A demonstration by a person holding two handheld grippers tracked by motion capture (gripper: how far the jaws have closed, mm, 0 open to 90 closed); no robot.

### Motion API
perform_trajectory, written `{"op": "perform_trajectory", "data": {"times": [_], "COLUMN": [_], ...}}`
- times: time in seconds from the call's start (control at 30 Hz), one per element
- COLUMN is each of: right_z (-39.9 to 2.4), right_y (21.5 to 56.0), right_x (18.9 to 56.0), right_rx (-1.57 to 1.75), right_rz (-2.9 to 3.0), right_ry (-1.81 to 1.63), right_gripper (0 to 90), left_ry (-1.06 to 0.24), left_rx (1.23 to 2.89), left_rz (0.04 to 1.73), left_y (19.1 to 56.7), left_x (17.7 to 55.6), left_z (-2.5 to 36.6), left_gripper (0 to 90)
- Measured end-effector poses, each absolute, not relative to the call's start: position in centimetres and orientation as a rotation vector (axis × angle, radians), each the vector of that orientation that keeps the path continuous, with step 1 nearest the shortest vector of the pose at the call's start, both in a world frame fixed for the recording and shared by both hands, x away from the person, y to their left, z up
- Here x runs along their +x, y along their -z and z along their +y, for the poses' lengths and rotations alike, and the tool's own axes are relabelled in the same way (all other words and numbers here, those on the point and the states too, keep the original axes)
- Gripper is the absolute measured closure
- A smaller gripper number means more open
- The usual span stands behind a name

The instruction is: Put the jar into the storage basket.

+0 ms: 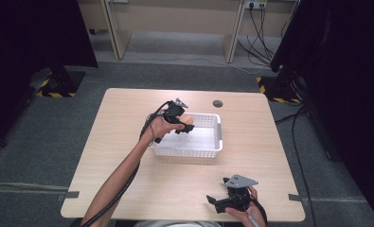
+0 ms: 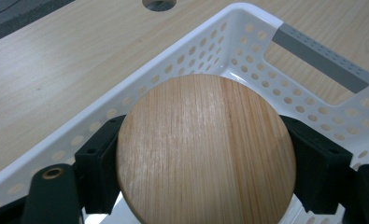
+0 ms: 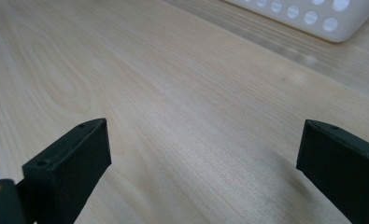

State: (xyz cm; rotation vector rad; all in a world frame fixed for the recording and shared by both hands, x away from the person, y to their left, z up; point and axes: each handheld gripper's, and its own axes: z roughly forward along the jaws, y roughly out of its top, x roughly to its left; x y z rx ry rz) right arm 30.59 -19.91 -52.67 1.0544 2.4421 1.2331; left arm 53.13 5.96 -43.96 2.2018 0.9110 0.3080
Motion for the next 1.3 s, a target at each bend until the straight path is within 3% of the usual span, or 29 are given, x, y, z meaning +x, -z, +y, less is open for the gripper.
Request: {"op": "perform_trajectory", "data": {"times": [0.6,1.17,1.3], "right_z": [-19.9,-19.9,-19.9], "right_y": [52.7,52.7,52.7], "right_x": [30.6,30.6,30.6], "right_rx": [1.054,1.053,1.052], "right_rz": [2.444,2.443,2.443], "right_ry": [-1.234,-1.236,-1.236], "right_gripper": [3.2,3.3,3.3], "left_ry": [-0.316,-0.304,-0.309], "left_rx": [2.199,2.176,2.180], "left_rz": [0.943,0.945,0.936], "left_y": [46.6,46.8,46.5], "left_x": [54.1,54.1,53.9], "left_z": [4.9,5.0,4.8], "left_gripper": [23.2,22.4,12.4]}}
